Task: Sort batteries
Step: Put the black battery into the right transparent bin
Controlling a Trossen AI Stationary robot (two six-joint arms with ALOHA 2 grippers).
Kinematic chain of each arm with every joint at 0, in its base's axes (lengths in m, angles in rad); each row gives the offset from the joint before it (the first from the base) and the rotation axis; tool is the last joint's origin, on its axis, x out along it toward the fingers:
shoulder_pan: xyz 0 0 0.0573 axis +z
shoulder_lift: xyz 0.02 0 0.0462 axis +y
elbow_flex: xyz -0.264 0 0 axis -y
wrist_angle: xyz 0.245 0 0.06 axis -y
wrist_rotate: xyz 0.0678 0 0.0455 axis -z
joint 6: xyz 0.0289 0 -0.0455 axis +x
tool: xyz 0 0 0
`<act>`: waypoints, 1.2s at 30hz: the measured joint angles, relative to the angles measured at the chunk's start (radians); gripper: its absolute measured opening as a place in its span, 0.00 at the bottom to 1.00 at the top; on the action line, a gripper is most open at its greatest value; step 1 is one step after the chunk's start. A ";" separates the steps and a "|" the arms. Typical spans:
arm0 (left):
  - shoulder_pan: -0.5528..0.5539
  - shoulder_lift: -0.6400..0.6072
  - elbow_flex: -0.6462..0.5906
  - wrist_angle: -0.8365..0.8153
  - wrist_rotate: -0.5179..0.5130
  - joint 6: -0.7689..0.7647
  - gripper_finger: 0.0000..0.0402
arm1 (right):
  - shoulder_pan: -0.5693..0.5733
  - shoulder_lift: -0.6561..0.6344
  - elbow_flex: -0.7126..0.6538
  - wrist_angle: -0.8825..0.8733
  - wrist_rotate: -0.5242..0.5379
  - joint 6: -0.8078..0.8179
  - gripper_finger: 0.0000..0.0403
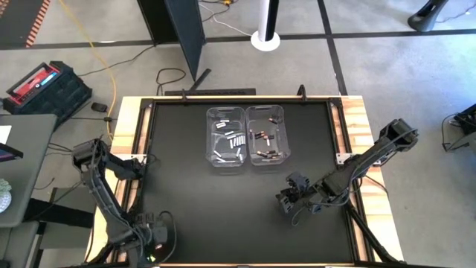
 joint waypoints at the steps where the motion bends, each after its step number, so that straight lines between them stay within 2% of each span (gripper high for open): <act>1: 0.000 0.014 0.000 0.007 0.004 -0.019 0.49 | 0.000 0.000 0.000 -0.001 0.000 -0.002 0.43; 12: 0.000 0.073 0.002 0.073 0.028 -0.202 0.49 | -0.001 0.000 0.000 -0.003 0.000 -0.024 0.43; 17: 0.001 0.123 0.006 0.148 0.035 -0.221 0.49 | -0.001 0.000 0.000 -0.004 0.000 -0.026 0.43; 26: 0.002 0.185 0.011 0.071 0.055 -0.258 0.49 | -0.002 0.000 0.000 -0.010 0.000 -0.026 0.43; 36: 0.005 0.187 0.009 0.025 0.051 -0.217 0.33 | -0.002 0.000 0.000 -0.018 0.000 -0.025 0.43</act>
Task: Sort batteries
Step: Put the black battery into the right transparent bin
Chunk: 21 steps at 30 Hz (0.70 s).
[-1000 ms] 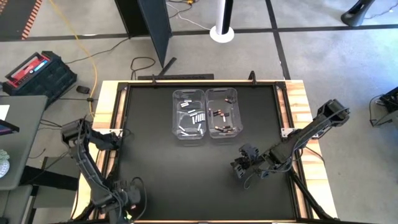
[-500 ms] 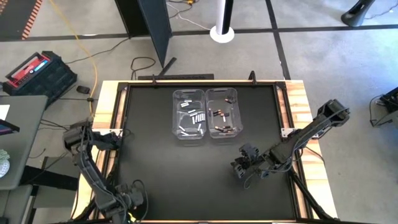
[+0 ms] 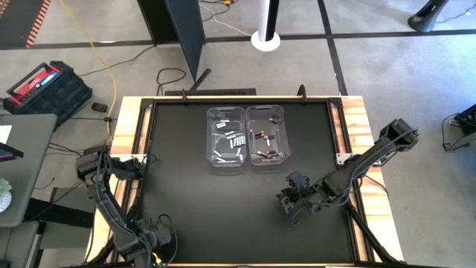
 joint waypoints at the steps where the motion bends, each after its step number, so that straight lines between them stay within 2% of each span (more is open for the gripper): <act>1: 0.003 0.000 0.000 -0.002 0.000 0.007 0.32 | 0.000 0.000 0.000 -0.001 0.000 0.000 0.43; 9: 0.063 0.001 0.000 -0.012 0.026 0.054 0.25 | 0.000 0.000 0.000 0.000 0.000 -0.014 0.43; 21: 0.210 0.003 -0.004 -0.039 0.046 0.152 0.24 | 0.001 0.000 0.000 0.000 0.000 -0.051 0.43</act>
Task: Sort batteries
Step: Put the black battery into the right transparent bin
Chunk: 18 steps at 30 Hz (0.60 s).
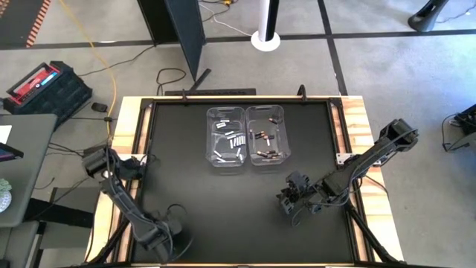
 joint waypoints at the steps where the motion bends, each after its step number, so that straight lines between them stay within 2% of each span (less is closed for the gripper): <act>1: 0.011 0.000 -0.001 -0.001 0.000 0.005 0.24 | 0.001 0.000 0.000 0.000 0.000 -0.002 0.43; 6: 0.047 0.000 -0.002 0.001 0.018 0.028 0.24 | 0.002 0.000 0.000 0.001 0.000 -0.050 0.43; 13: 0.041 0.000 -0.003 -0.001 0.024 0.033 0.24 | 0.002 0.000 0.000 0.001 0.000 -0.092 0.43; 18: 0.049 0.000 -0.002 -0.013 0.026 0.119 0.24 | -0.001 0.000 0.000 0.002 0.000 -0.096 0.43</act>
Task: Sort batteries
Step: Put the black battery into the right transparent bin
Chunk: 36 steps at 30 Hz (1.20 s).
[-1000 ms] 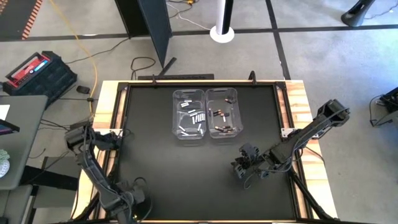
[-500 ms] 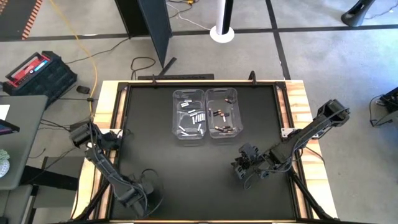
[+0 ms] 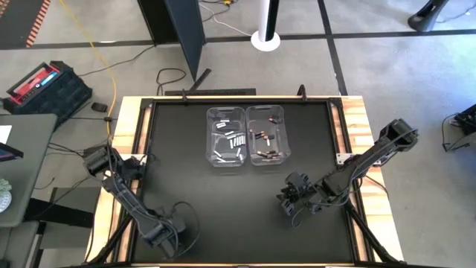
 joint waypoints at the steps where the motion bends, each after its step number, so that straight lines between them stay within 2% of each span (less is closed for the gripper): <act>1: 0.003 0.000 0.000 0.000 0.002 0.024 0.24 | 0.000 0.000 0.000 0.001 0.000 0.000 0.43; 9: 0.055 0.000 0.000 -0.022 0.021 0.134 0.24 | 0.000 0.000 0.000 0.034 0.000 0.025 0.43; 14: 0.104 0.001 -0.001 -0.034 0.051 0.139 0.24 | 0.000 0.000 0.000 0.035 0.000 0.052 0.43; 20: 0.165 0.002 -0.001 -0.066 0.132 0.150 0.24 | 0.000 0.000 0.000 0.043 0.000 0.053 0.43; 26: 0.219 0.002 -0.003 -0.084 0.142 0.136 0.24 | 0.000 0.000 0.000 0.054 0.000 0.055 0.43; 30: 0.262 0.002 -0.003 -0.107 0.160 0.092 0.30 | 0.000 0.000 0.000 0.054 0.000 0.055 0.43; 36: 0.315 0.002 -0.003 -0.121 0.200 0.109 0.43 | 0.000 0.000 0.000 0.053 0.000 0.055 0.43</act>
